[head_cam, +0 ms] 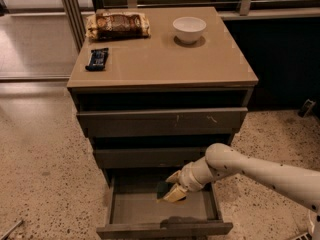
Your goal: Pick sponge from bottom drawer and place on counter
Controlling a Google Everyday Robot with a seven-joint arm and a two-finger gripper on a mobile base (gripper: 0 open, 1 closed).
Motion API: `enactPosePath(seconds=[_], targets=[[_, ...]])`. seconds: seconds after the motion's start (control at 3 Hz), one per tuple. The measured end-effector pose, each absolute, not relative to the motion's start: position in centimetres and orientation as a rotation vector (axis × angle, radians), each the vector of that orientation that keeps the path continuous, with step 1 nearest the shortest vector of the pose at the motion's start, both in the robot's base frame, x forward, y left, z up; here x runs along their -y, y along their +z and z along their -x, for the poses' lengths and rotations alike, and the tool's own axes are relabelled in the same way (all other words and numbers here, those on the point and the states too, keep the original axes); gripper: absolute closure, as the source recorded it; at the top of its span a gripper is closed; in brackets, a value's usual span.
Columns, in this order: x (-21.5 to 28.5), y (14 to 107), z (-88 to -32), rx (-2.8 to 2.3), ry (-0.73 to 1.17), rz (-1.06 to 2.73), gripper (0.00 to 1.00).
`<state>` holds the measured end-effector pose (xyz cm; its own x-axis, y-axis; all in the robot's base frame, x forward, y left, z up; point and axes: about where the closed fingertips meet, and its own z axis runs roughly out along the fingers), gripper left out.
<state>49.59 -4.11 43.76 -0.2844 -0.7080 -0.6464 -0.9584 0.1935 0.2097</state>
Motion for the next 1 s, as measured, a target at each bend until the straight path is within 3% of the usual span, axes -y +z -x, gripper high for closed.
enactPosePath(seconds=[0.67,1.0], targets=[[3.6,47.5,-50.0,-2.048,0.799,1.603,1.0],[1.5,55.0,-50.5,-1.994,0.752,1.706,1.0]])
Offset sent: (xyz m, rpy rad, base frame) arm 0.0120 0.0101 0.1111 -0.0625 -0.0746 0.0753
